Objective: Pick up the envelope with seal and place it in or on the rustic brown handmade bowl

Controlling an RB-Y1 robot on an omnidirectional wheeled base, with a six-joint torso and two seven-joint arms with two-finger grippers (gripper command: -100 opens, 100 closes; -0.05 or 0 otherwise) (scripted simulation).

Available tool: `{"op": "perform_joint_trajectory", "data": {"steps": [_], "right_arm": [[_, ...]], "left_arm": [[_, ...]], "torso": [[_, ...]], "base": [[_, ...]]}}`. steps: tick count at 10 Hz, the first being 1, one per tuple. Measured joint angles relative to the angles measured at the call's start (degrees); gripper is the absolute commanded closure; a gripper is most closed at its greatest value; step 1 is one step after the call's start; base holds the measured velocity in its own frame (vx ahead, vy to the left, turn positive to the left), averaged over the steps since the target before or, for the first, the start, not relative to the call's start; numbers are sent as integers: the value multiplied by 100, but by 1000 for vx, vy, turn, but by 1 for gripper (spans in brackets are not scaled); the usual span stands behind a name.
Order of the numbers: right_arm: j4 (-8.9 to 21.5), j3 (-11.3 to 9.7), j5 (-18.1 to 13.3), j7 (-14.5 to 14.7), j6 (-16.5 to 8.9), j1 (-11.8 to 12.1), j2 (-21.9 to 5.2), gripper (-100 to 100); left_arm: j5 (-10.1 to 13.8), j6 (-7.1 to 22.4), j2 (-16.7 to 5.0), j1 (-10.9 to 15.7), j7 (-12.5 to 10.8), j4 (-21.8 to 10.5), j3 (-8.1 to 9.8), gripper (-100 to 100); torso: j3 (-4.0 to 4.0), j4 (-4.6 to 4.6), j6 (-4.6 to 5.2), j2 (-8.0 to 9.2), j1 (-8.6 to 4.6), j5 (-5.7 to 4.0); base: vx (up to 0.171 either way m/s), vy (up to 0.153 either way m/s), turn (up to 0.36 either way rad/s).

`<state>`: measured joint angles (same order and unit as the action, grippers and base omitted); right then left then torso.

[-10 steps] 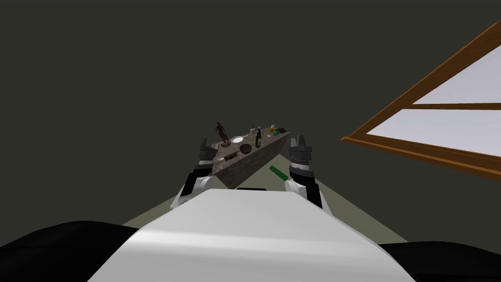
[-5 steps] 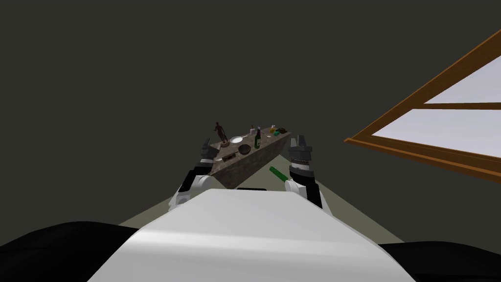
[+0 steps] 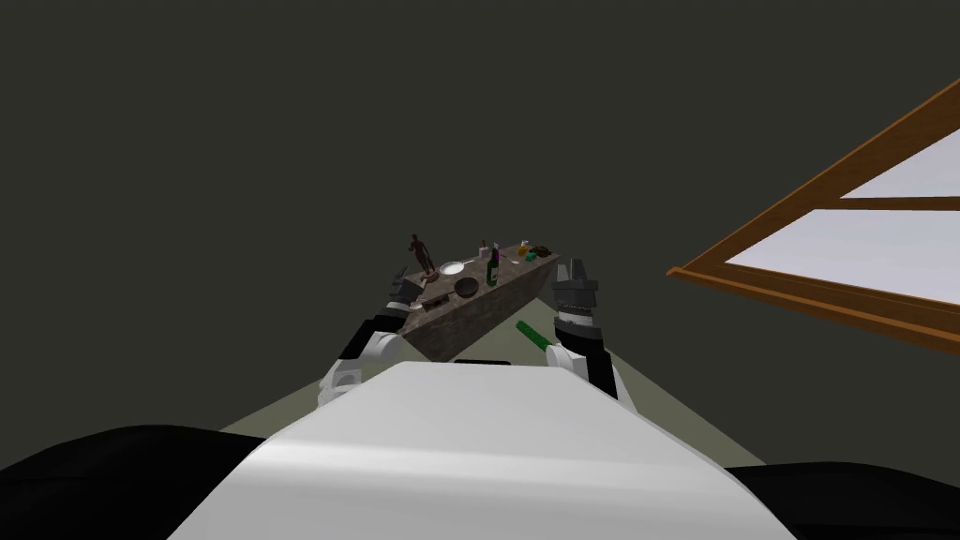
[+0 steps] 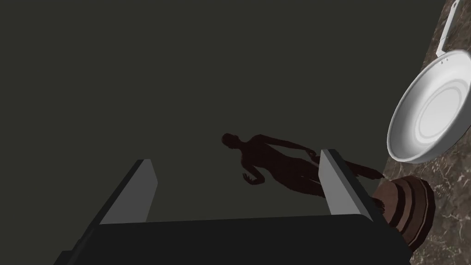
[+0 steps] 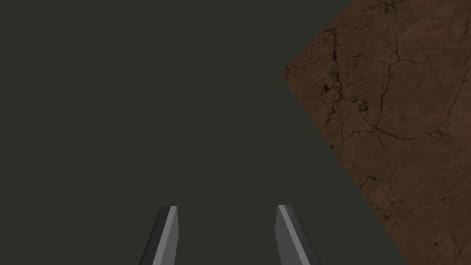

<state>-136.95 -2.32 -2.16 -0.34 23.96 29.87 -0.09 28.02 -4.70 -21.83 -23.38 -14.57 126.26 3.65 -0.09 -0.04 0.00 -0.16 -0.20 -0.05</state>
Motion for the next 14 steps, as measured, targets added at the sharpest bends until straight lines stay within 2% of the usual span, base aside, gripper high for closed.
{"op": "perform_joint_trajectory", "data": {"steps": [3, 6, 8, 10, 11, 13, 14], "right_arm": [[0, 0, 0, 0, 0, 0, 0, 0], [0, 0, 0, 0, 0, 0, 0, 0], [0, 0, 0, 0, 0, 0, 0, 0], [0, 0, 0, 0, 0, 0, 0, 0], [0, 0, 0, 0, 0, 0, 0, 0], [0, 0, 0, 0, 0, 0, 0, 0], [0, 0, 0, 0, 0, 0, 0, 0]], "left_arm": [[307, 437, -218, 60, -205, -8, 1, -100], [718, 891, -564, 156, -468, -75, 44, -100], [813, 1163, -622, 166, -542, -69, 42, -100], [1023, 1443, -801, 261, -666, -178, 33, -100], [1199, 1564, -975, 253, -761, -209, 48, -100], [1293, 1822, -1039, 261, -840, -205, 56, -100], [1423, 1968, -1156, 280, -912, -225, 76, -100]], "torso": [[0, 0, 1, 0, 3, 0], [-1, -1, 1, -2, 3, 1], [4, 1, 1, 8, 13, 3], [2, 1, 0, 4, 9, 2], [-1, 0, 0, -2, 7, 1], [3, 1, 1, 6, 12, 2], [3, 1, 1, 5, 10, 2]], "base": [[36, -52, 31], [34, -47, 21], [15, -26, 9], [38, -41, 13], [39, -42, 7], [19, -30, -2], [29, -33, 5]]}}
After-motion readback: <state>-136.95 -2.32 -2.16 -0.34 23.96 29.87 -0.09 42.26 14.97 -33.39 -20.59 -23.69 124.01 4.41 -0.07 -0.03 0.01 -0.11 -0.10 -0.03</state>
